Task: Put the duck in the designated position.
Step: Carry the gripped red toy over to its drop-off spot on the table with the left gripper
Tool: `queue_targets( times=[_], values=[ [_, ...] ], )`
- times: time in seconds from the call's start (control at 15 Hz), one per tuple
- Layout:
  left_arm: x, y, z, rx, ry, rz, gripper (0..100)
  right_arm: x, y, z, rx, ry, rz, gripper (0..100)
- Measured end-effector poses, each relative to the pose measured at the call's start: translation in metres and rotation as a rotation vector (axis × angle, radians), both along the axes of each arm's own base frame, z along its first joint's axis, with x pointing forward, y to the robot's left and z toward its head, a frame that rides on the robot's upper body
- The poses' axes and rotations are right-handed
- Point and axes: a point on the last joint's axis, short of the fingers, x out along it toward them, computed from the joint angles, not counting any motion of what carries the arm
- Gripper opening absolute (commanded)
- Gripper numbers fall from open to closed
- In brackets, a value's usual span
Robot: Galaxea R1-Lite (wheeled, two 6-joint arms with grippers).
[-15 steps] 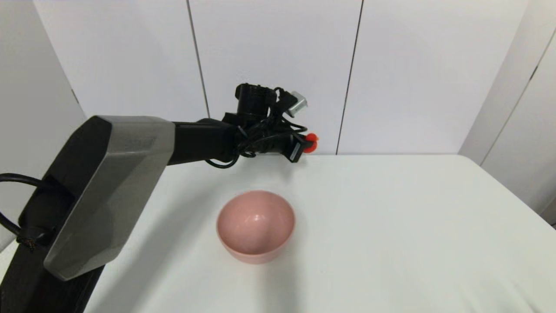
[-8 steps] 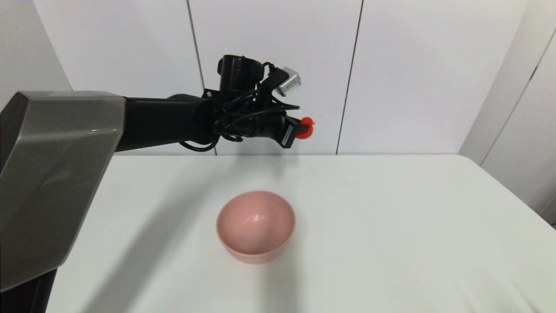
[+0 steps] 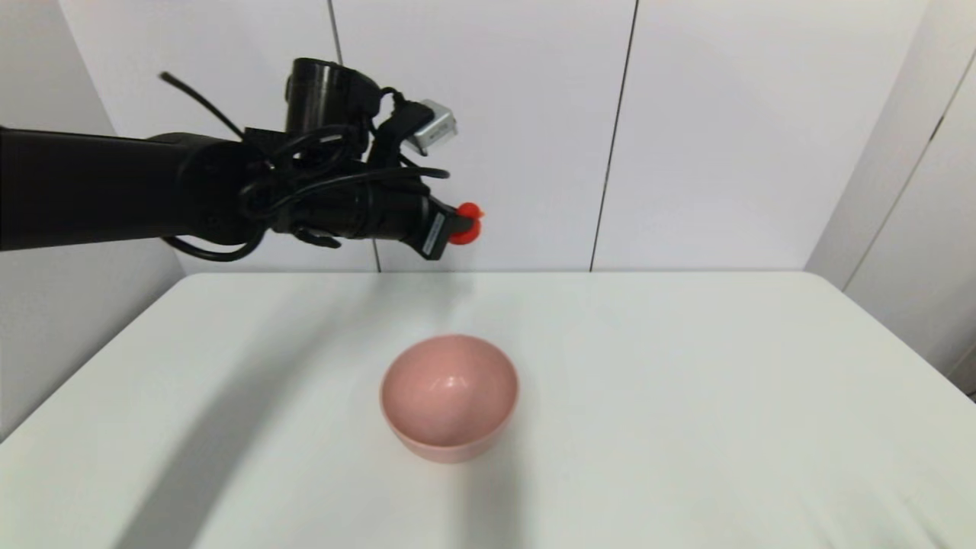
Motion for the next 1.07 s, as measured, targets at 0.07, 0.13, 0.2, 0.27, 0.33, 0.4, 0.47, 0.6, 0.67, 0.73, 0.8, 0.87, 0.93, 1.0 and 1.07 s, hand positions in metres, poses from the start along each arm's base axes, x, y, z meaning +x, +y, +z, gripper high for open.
queue_targets(
  times=[0.07,0.13,0.2,0.27,0.33,0.4,0.47,0.6,0.67,0.73,0.8,0.87,0.93,1.0,1.07],
  values=[
    [-0.009,0.014,0.0,0.014,0.013,0.055,0,0.0,0.0,0.0,-0.001,0.0,0.0,100],
    [-0.017,0.028,0.001,0.022,0.024,0.114,0,0.0,0.0,0.0,-0.001,0.0,0.0,100],
    [-0.026,0.043,0.003,0.023,0.034,0.18,0,0.0,0.0,0.0,-0.001,0.0,0.0,100],
    [-0.035,0.057,0.002,0.022,0.048,0.239,0,0.0,0.0,0.0,-0.001,0.0,0.0,100],
    [-0.043,0.07,0.0,0.02,0.066,0.296,0,0.0,0.0,0.0,0.0,0.0,0.0,100],
    [-0.053,0.083,-0.004,0.016,0.09,0.352,0,0.0,0.0,0.0,0.0,0.0,0.0,100],
    [-0.062,0.095,-0.007,0.007,0.112,0.4,0,0.0,0.0,0.0,-0.001,0.0,0.0,100],
    [-0.079,0.114,-0.019,-0.014,0.172,0.48,0,0.0,0.0,0.0,0.0,0.0,0.0,100],
    [-0.087,0.121,-0.025,-0.025,0.205,0.511,0,0.0,0.0,0.0,0.0,0.0,0.0,100],
    [-0.095,0.126,-0.033,-0.036,0.243,0.536,0,0.0,0.0,0.0,0.0,0.0,0.0,100],
    [-0.104,0.13,-0.042,-0.044,0.294,0.563,0,0.0,0.0,0.0,0.0,0.0,0.0,100],
    [-0.111,0.133,-0.05,-0.048,0.34,0.585,0,0.0,0.0,0.0,-0.001,0.0,0.0,100],
    [-0.117,0.135,-0.056,-0.044,0.371,0.596,0,0.0,0.0,0.0,0.0,0.0,0.001,100],
    [-0.12,0.136,-0.061,-0.036,0.392,0.602,0,0.0,0.0,0.0,0.0,0.0,0.0,100],
    [-0.123,0.137,-0.066,-0.026,0.409,0.604,0,0.0,0.0,0.0,-0.001,0.0,0.001,100]
  ],
)
